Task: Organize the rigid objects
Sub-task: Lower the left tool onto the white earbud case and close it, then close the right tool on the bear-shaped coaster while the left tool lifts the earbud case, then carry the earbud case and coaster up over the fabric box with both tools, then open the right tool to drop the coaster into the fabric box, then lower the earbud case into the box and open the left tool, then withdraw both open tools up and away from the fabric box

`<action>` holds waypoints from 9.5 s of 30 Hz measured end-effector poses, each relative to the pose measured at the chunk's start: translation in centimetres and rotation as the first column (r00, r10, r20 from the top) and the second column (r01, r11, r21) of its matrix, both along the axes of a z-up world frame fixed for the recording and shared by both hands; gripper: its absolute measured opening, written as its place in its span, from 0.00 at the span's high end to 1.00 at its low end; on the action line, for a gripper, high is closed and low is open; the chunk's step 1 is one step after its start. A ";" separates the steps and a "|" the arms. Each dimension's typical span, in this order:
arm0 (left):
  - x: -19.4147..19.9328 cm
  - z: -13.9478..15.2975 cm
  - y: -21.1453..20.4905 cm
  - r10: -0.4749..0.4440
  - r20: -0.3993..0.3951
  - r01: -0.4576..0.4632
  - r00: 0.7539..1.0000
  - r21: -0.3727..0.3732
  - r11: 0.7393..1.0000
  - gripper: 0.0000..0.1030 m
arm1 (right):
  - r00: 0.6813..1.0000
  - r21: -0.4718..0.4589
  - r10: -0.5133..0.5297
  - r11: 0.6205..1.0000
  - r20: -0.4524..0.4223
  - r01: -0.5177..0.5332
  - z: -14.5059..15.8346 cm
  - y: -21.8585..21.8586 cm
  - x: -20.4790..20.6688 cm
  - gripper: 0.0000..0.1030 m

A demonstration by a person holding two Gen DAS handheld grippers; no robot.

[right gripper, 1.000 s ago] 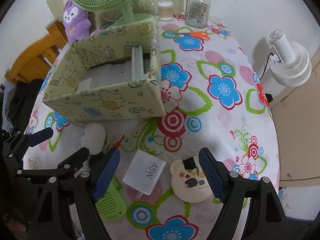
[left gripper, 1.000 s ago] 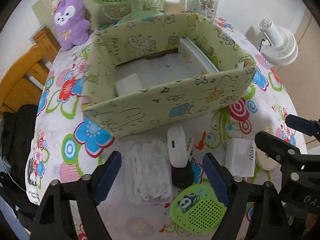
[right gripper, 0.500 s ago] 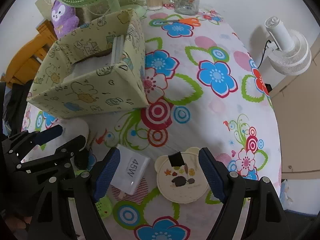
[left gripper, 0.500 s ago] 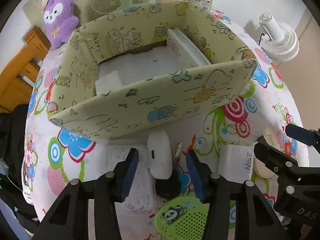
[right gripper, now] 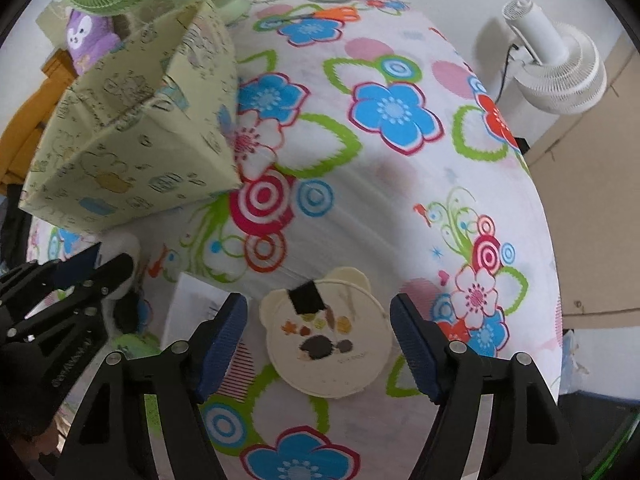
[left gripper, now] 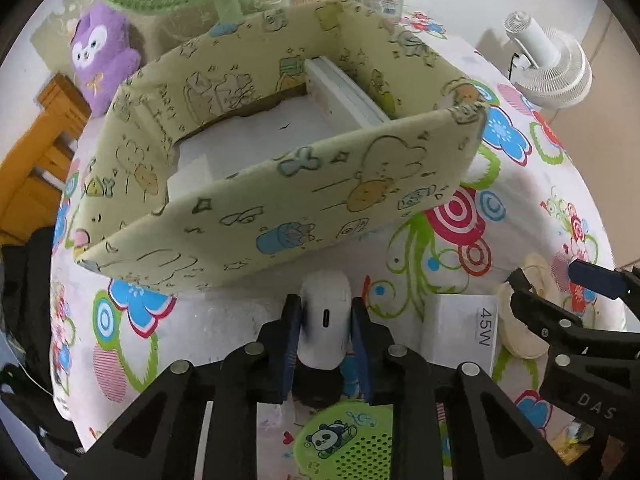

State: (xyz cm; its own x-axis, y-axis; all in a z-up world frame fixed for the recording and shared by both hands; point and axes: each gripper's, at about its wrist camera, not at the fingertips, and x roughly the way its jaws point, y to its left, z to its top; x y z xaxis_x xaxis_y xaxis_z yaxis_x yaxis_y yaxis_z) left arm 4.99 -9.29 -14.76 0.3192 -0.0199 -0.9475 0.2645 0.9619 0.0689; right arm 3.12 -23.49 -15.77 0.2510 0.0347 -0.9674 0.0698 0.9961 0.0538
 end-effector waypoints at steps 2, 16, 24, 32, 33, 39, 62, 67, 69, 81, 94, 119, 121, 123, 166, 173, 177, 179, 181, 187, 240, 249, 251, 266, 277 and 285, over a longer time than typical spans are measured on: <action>-0.1 0.0 -0.3 -0.006 0.001 0.006 1.000 -0.001 1.000 0.77 | 1.000 -0.003 0.008 1.000 -0.016 -0.008 -0.4 0.1 -0.1 0.25; 0.4 -2.2 0.3 0.064 -0.076 -0.067 0.995 -0.032 0.997 0.76 | 0.999 -0.057 0.024 0.998 -0.027 -0.025 -2.8 1.1 -1.0 0.23; 0.6 -2.2 0.1 0.067 -0.089 -0.070 0.994 -0.034 0.997 0.80 | 1.000 -0.006 0.011 1.000 0.001 -0.011 -1.6 0.8 -0.3 0.26; 0.0 -0.4 -0.9 0.057 -0.060 -0.060 0.997 -0.048 0.997 0.80 | 0.998 -0.025 0.033 0.999 0.051 -0.032 0.6 0.6 1.3 0.26; -0.1 -0.1 -0.8 0.057 -0.057 -0.059 0.997 -0.052 0.997 0.80 | 0.998 -0.025 0.041 0.999 0.055 -0.039 0.9 0.7 1.4 0.26; -0.7 2.1 -0.9 0.065 -0.025 -0.066 0.998 -0.060 0.996 0.80 | 0.994 -0.025 0.075 0.997 0.082 -0.073 2.5 1.8 1.2 0.26; -2.8 8.1 1.3 0.101 0.072 -0.095 0.992 -0.084 0.992 0.80 | 0.973 -0.011 0.149 0.989 0.174 -0.149 9.2 5.5 0.8 0.25; -2.9 9.2 2.0 0.103 0.087 -0.096 0.991 -0.082 0.992 0.80 | 0.970 -0.008 0.148 0.989 0.193 -0.149 10.4 6.3 0.6 0.25; -2.9 9.5 2.4 0.103 0.093 -0.095 0.990 -0.083 0.992 0.80 | 0.969 -0.009 0.147 0.989 0.200 -0.148 10.8 6.7 0.5 0.25; -2.7 11.4 4.7 0.082 0.141 -0.070 0.987 -0.085 0.994 0.80 | 0.962 -0.018 0.124 0.992 0.243 -0.123 13.1 9.1 0.5 0.25; -2.0 11.6 7.5 0.012 0.160 0.001 0.987 -0.081 0.997 0.80 | 0.963 -0.031 0.041 0.999 0.265 -0.034 13.7 11.3 0.3 0.25; 2.0 12.0 7.3 0.095 0.158 -0.081 0.983 -0.088 0.993 0.80 | 0.962 -0.009 0.117 0.993 0.247 -0.119 13.8 11.5 5.5 0.25; 2.5 11.9 7.2 0.100 0.157 -0.088 0.982 -0.085 0.992 0.80 | 0.962 -0.005 0.122 0.992 0.244 -0.125 13.7 11.4 6.1 0.25; 3.0 11.7 7.2 0.107 0.155 -0.095 0.982 -0.084 0.992 0.80 | 0.962 -0.003 0.129 0.991 0.240 -0.133 13.5 11.4 6.8 0.25; 9.0 6.6 7.4 0.123 0.032 -0.122 0.992 -0.027 0.992 0.80 | 0.982 0.047 0.173 0.983 0.069 -0.177 6.0 13.0 15.0 0.25; 9.3 6.1 7.5 0.119 0.017 -0.119 0.993 -0.025 0.993 0.80 | 0.986 0.091 0.167 0.981 0.029 -0.168 4.8 13.0 15.6 0.24; 9.5 6.0 7.6 0.120 0.015 -0.119 0.993 -0.026 0.993 0.80 | 0.988 0.119 0.153 0.981 0.014 -0.154 4.4 13.0 15.8 0.24; 9.5 6.0 7.7 0.120 0.016 -0.119 0.993 -0.025 0.993 0.80 | 0.987 0.119 0.156 0.980 0.022 -0.158 4.6 13.1 15.8 0.23; 9.6 6.0 7.7 0.117 0.015 -0.117 0.993 -0.027 0.993 0.80 | 0.985 0.122 0.172 0.977 0.025 -0.174 4.8 13.2 15.8 0.21; 9.9 6.0 7.5 0.109 0.018 -0.108 0.994 -0.037 0.993 0.80 | 0.983 0.087 0.173 0.980 0.069 -0.179 6.2 13.0 15.1 0.20; 9.9 7.4 6.8 0.064 0.113 -0.065 0.991 0.004 0.998 0.25 | 0.991 0.097 0.066 0.992 0.117 -0.077 9.2 10.3 12.4 0.20; 8.1 8.7 7.2 0.074 0.136 -0.073 0.988 -0.006 0.997 0.22 | 0.986 0.086 0.077 0.992 0.146 -0.090 10.6 10.7 10.8 0.20; 7.6 9.0 7.2 0.073 0.142 -0.073 0.987 -0.005 0.997 0.22 | 0.985 0.083 0.079 0.992 0.153 -0.093 10.8 10.7 10.3 0.20; 4.8 10.4 7.5 0.075 0.168 -0.072 0.983 -0.025 0.997 0.22 | 0.977 0.063 0.088 0.993 0.194 -0.102 12.5 11.0 7.4 0.20; 3.1 11.2 7.6 0.060 0.180 -0.052 0.982 -0.048 0.997 0.22 | 0.972 0.043 0.075 0.995 0.220 -0.087 13.5 11.0 5.4 0.20; 1.9 11.4 7.7 0.038 0.181 -0.027 0.983 -0.064 0.998 0.20 | 0.971 0.026 0.056 0.998 0.233 -0.064 13.8 11.1 3.8 0.20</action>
State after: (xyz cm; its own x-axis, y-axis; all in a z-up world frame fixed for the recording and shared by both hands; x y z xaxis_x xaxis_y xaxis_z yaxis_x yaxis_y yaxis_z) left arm 6.87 -1.60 -3.39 0.4880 -0.0626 -0.8706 0.2215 0.9736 0.0542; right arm 6.88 -12.43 -1.92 0.4650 0.0871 -0.8810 -0.0081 0.9955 0.0941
